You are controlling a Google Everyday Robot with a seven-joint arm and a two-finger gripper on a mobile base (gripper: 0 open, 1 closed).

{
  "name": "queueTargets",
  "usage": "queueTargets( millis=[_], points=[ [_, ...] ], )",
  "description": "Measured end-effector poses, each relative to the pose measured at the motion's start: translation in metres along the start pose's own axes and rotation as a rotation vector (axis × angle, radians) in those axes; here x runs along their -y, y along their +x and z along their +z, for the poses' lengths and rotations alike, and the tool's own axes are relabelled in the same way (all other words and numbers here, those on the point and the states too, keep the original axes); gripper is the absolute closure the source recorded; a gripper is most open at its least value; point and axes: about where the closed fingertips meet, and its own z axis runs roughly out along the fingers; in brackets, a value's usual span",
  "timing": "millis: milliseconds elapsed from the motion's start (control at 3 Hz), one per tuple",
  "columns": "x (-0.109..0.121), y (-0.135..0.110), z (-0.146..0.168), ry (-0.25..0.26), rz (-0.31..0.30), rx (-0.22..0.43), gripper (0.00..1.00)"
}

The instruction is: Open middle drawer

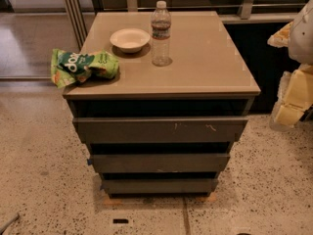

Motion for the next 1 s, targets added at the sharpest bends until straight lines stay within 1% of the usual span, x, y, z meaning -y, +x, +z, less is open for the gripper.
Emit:
queueTargets(
  millis=[333,667,1000],
  points=[
    [0.000,0.000,0.000,0.000,0.000,0.000,0.00],
    [0.000,0.000,0.000,0.000,0.000,0.000,0.13],
    [-0.004,-0.001,0.022,-0.023,0.012,0.039,0.37]
  ],
)
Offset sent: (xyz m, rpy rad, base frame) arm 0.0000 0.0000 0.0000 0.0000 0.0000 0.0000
